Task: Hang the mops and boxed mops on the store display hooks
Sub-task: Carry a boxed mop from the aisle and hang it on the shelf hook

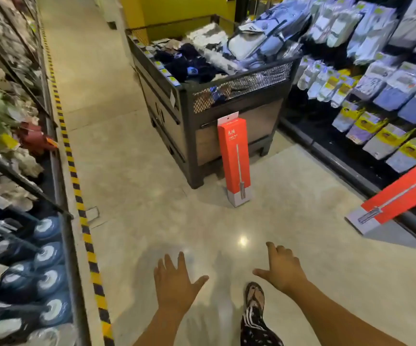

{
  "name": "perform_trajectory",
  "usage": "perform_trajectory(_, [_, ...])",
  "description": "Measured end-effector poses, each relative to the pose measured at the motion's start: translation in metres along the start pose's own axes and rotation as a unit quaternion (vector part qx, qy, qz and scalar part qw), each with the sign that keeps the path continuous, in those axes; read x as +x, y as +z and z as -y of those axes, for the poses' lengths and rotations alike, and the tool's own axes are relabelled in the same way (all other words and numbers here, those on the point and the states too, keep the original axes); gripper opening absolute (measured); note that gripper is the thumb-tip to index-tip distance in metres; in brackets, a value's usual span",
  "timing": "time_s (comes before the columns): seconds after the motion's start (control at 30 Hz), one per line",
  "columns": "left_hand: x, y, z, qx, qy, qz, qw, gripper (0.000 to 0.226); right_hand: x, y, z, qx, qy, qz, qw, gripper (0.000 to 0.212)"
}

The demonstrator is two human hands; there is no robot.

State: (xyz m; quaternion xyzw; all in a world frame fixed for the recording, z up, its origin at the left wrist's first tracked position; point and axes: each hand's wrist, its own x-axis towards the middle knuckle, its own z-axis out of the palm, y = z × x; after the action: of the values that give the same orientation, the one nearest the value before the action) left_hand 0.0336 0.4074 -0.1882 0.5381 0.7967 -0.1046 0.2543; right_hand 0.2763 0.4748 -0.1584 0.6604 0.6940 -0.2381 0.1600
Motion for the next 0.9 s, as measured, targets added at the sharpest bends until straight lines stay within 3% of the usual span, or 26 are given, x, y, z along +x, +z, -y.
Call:
perform_trajectory(0.13, [0.046,-0.021,-0.049,0.041,0.031,-0.024,0.998,0.102,0.051,-0.028,-0.024,0.022,0.003,-0.012,1.0,0.084])
perform_trajectory(0.27, [0.099,-0.05,-0.104,0.047,0.018,-0.032,0.998,0.126,0.119,-0.067,-0.049,0.052,-0.012,-0.022,0.998,0.087])
perform_trajectory(0.4, [0.149,-0.078,-0.165,0.029,0.009,-0.029,0.999,0.101,0.179,-0.109,-0.082,0.083,-0.01,-0.019,0.996,0.088])
perform_trajectory(0.53, [0.196,-0.102,-0.222,0.007,0.024,-0.048,0.999,0.099,0.236,-0.155,-0.113,0.094,-0.005,-0.037,0.995,0.089])
perform_trajectory(0.9, [0.3,-0.139,-0.255,-0.058,-0.047,-0.023,0.997,0.101,0.347,-0.22,-0.107,0.14,-0.024,-0.038,0.989,0.092])
